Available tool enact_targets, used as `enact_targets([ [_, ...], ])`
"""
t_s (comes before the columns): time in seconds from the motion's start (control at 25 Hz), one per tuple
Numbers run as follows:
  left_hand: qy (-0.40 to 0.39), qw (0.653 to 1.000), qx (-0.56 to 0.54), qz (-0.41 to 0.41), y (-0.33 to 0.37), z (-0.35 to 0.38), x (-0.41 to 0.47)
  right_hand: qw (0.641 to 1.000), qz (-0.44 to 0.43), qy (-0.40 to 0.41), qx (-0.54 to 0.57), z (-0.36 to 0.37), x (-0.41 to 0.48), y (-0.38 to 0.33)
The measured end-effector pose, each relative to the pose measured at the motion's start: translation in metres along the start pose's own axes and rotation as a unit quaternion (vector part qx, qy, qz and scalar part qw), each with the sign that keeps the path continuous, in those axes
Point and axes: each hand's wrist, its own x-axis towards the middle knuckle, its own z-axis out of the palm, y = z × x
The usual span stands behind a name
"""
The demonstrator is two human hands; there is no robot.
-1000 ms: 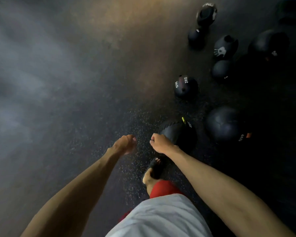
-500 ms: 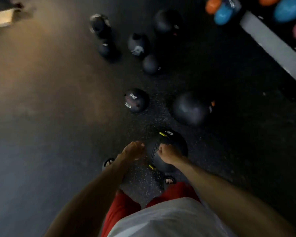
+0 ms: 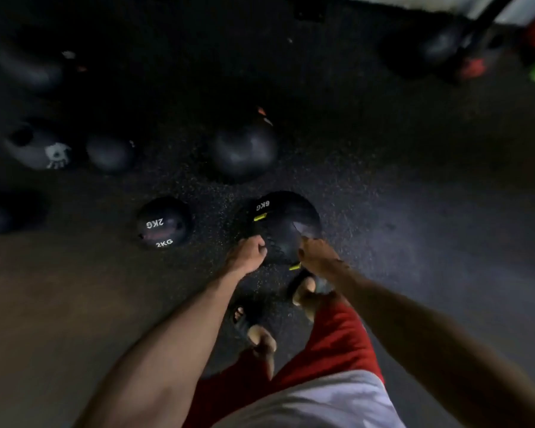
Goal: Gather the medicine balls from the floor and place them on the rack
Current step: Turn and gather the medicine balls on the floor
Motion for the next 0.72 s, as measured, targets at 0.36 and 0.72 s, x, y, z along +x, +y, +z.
enact_targets([
  [0.36,-0.1,0.989,0.099,0.044,-0.041,0.059,0.133,0.972,0.143,0.024,0.185,0.127,0.102,0.044],
  [0.72,-0.081,0.987,0.139,0.03,-0.096,0.138,0.28,0.953,0.198,-0.06,0.22,0.227,0.246,0.063],
])
